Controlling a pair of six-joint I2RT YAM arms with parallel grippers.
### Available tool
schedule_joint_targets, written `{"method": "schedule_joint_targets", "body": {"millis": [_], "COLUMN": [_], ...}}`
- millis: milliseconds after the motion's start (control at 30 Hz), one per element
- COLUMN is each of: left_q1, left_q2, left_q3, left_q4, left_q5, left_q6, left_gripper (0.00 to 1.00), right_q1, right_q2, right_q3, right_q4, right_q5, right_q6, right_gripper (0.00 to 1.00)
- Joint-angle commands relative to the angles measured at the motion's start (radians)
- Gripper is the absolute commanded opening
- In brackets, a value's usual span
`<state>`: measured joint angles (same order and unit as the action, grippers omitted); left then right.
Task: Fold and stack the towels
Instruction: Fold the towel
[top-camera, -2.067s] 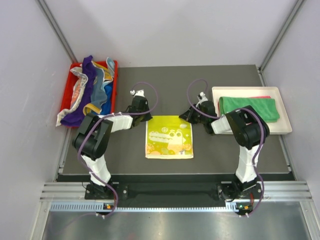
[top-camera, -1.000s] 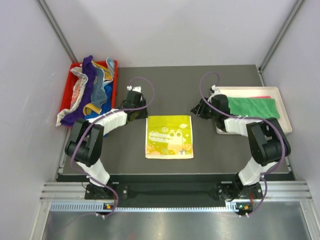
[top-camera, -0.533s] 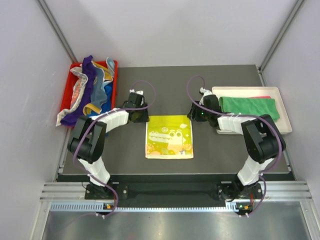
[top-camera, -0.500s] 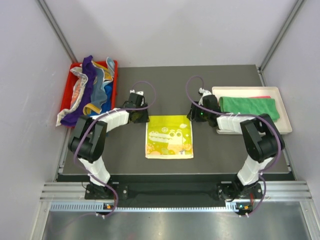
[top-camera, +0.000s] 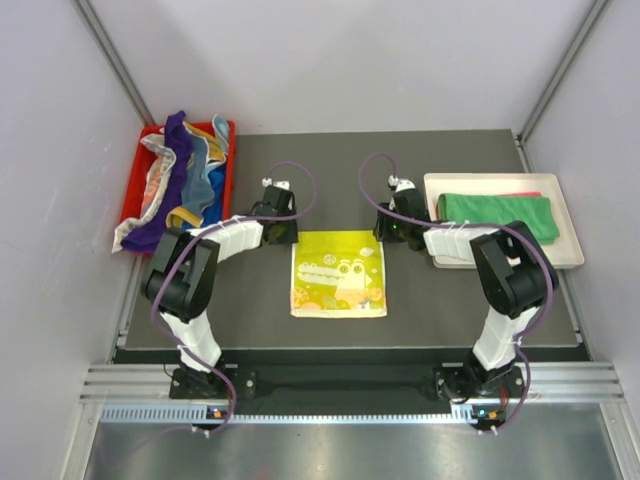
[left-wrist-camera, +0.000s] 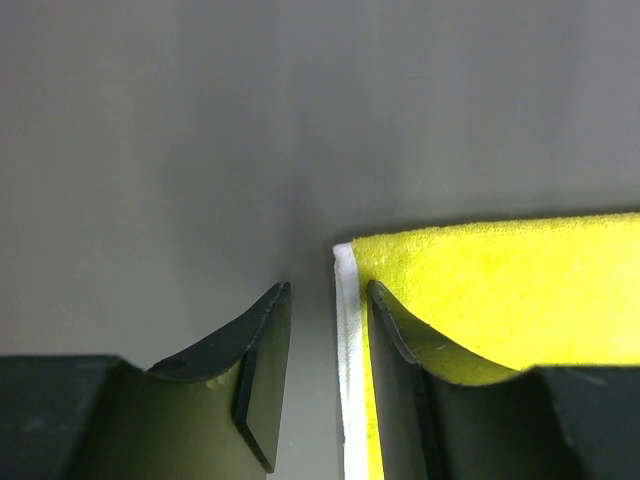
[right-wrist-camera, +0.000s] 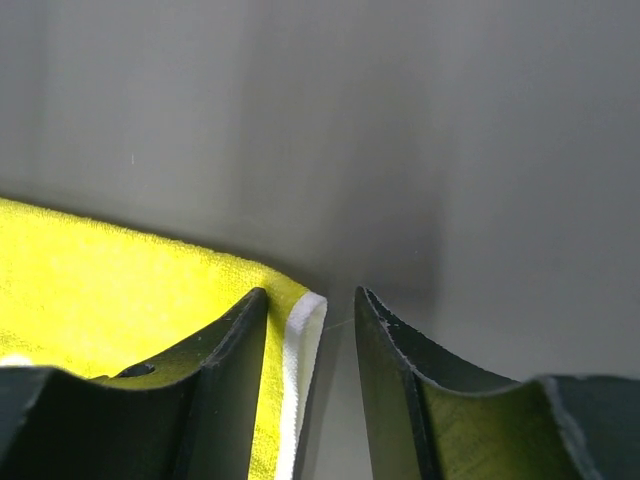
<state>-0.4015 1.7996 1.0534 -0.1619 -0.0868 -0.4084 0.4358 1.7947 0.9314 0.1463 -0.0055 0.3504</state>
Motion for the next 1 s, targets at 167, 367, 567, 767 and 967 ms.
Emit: {"method": "schedule_joint_targets", "body": {"millis": [167, 367, 567, 767, 967], "left_q1": [-0.019, -0.020, -0.022, -0.025, -0.023], "left_q2": [0.030, 0.046, 0.052, 0.055, 0.046], "left_q3": [-0.013, -0.016, -0.023, -0.032, -0.041], "left_q4": [0.074, 0.093, 0.102, 0.119, 0.154], "left_q5": [-0.045, -0.051, -0.037, -0.030, -0.041], "left_q6": [-0.001, -0.003, -0.006, -0.015, -0.020], "left_gripper": [0.40, 0.37, 0.33, 0.22, 0.11], "right_q1": [0.021, 0.023, 0.024, 0.023, 0.023], "right_q2": [0.019, 0.022, 0.019, 0.015, 0.012], "right_q3": [0.017, 0.020, 0.017, 0.023, 0.030], "right_q4": [-0.002, -0.002, -0.002, -0.008, -0.014], "right_q5": [0.045, 0.041, 0.035, 0.033, 0.032], "right_q6": [-0.018, -0.017, -0.019, -0.022, -0.028], "right_gripper": [0.38, 0.33, 0.25, 0.19, 0.16]}}
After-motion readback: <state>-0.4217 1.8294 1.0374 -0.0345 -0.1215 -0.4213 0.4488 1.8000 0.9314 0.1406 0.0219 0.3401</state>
